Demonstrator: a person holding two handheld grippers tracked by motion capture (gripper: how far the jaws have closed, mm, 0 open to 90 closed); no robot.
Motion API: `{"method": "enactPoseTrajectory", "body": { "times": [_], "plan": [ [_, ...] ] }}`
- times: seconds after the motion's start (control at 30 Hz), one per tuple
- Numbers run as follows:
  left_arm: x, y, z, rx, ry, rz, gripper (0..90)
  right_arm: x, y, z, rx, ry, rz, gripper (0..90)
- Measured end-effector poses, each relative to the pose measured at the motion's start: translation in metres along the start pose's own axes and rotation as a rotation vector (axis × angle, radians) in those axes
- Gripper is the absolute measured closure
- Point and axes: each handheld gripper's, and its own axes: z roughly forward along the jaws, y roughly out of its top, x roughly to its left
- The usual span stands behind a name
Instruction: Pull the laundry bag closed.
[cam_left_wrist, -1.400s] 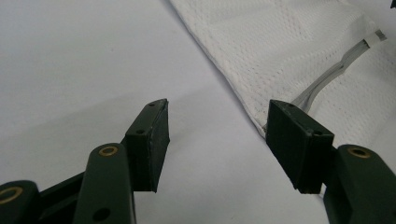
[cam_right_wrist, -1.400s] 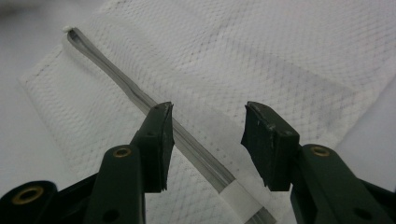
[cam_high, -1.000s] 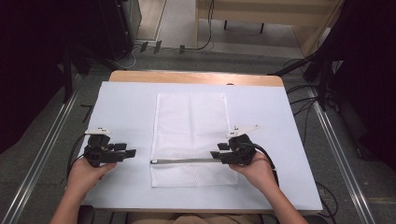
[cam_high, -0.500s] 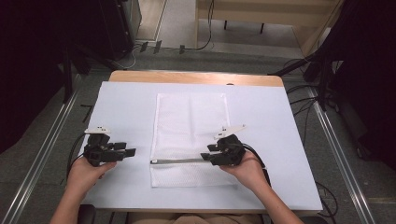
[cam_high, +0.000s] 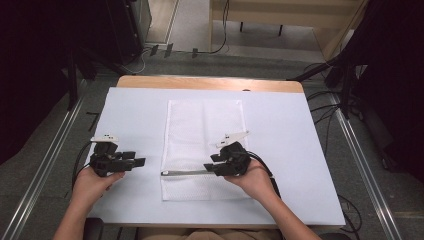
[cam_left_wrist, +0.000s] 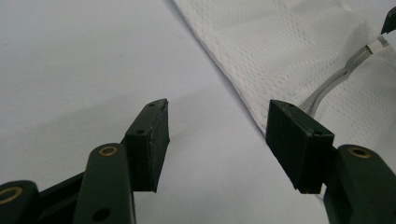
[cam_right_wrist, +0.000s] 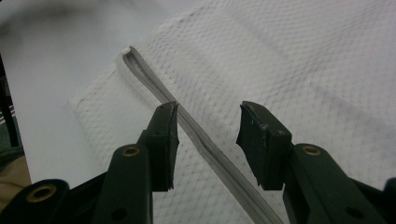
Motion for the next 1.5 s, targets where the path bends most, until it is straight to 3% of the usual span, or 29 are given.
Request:
{"method": "enactPoseTrajectory", "body": {
  "times": [0.93, 1.5],
  "plan": [
    [0.001, 0.000, 0.000, -0.012, 0.001, -0.001, 40.3, 0.031, 0.018, 0.049, 0.038, 0.078, -0.051, 64.0],
    [0.001, 0.000, 0.000, -0.010, 0.001, 0.003, 40.3, 0.049, 0.023, 0.075, 0.051, 0.124, -0.056, 71.1]
  ]
}}
